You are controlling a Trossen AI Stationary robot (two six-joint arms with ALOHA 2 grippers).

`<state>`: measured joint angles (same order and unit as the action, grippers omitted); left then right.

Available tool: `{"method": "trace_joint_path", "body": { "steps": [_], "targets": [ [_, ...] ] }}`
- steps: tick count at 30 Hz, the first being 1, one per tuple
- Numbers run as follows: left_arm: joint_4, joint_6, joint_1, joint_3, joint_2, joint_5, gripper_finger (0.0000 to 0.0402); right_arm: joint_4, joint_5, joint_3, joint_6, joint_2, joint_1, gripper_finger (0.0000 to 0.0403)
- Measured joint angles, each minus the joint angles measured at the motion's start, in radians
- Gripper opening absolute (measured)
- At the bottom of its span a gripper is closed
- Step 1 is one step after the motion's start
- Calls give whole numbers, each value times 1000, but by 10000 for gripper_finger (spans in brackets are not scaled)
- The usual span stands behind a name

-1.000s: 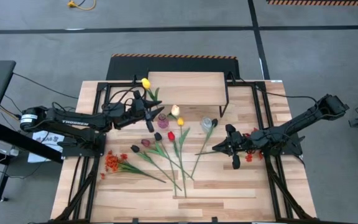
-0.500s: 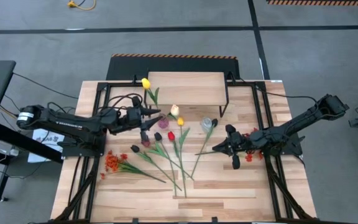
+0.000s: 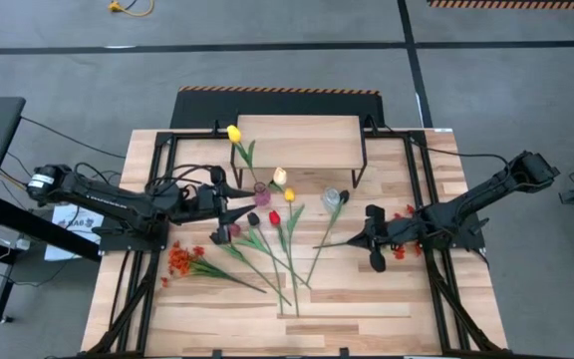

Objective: Pick and place flowers into a vace then onto a shelf
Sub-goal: Put the top black tulip into the purple vase

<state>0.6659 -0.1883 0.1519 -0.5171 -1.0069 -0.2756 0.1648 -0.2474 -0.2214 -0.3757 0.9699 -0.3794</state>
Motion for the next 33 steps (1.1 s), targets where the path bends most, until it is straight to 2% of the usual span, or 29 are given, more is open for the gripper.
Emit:
{"method": "trace_joint_path", "body": {
  "steps": [9, 15, 21, 26, 33],
  "targets": [
    [6, 0, 6, 0, 0, 6, 122, 22, -74, 0, -48, 0, 1, 1],
    [6, 0, 6, 0, 0, 6, 122, 95, -200, 0, -283, 0, 2, 1],
    [6, 0, 6, 0, 0, 7, 122, 128, -226, 0, -497, 0, 2, 1],
    [6, 0, 6, 0, 0, 8, 122, 123, -222, 0, -512, 0, 2, 1],
    [6, 0, 6, 1, 0, 8, 122, 93, -225, 0, -401, 0, 57, 1]
  ]
}}
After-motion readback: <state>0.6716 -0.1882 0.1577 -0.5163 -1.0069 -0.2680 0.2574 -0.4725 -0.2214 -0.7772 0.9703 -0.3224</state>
